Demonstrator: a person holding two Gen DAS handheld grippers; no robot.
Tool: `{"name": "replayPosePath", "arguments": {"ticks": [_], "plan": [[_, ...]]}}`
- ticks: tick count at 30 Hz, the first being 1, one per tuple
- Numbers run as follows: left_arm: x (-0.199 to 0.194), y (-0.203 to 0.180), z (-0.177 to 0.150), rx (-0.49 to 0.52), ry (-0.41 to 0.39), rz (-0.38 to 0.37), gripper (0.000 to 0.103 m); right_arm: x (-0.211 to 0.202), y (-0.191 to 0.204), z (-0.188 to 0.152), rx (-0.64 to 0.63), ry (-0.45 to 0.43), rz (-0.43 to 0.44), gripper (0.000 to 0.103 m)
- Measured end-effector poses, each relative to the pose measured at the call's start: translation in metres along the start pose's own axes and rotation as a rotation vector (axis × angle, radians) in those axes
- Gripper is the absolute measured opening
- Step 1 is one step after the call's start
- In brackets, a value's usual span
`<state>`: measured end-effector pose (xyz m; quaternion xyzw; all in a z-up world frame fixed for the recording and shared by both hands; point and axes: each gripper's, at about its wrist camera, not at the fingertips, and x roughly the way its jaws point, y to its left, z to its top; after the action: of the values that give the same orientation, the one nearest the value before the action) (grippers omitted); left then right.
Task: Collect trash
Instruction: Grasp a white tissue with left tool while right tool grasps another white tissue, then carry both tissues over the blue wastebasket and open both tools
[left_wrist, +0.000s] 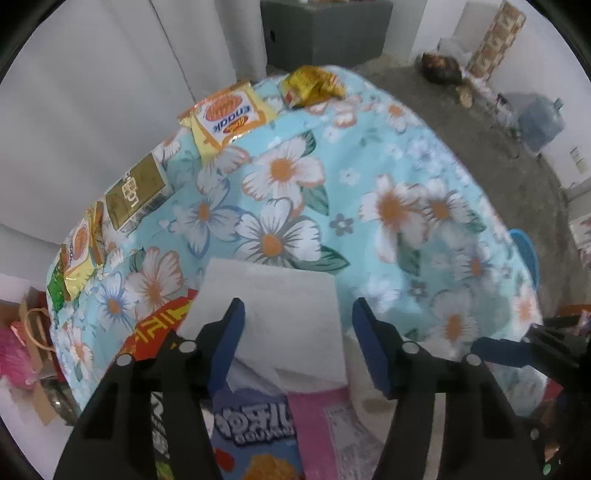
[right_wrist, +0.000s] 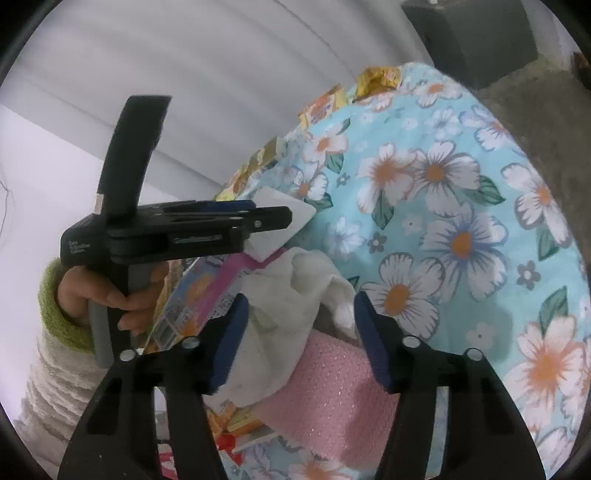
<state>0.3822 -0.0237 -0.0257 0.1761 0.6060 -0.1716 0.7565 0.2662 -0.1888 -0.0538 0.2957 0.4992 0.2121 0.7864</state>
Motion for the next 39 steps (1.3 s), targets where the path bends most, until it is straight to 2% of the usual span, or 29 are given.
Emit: {"name": "replayPosePath", "arguments": {"ticks": [6, 8, 14, 19, 39], "plan": [[0.014, 0.001, 0.004, 0.012, 0.038, 0.027, 0.036, 0.011, -0.003, 0.002, 0.001, 0.022, 0.022, 0.032], [0.016, 0.002, 0.004, 0.008, 0.042, 0.021, 0.03, 0.013, -0.003, 0.002, 0.001, 0.028, 0.031, 0.022], [0.016, 0.004, 0.003, 0.011, 0.031, -0.004, 0.014, 0.018, 0.0, 0.006, -0.009, 0.018, 0.051, 0.009], [0.005, 0.006, 0.0, 0.012, -0.02, 0.0, 0.005, 0.008, 0.002, 0.008, -0.012, -0.014, 0.085, 0.007], [-0.079, 0.018, 0.003, -0.075, -0.271, -0.044, 0.003, -0.058, 0.008, 0.016, -0.011, -0.172, 0.186, 0.005]]}}
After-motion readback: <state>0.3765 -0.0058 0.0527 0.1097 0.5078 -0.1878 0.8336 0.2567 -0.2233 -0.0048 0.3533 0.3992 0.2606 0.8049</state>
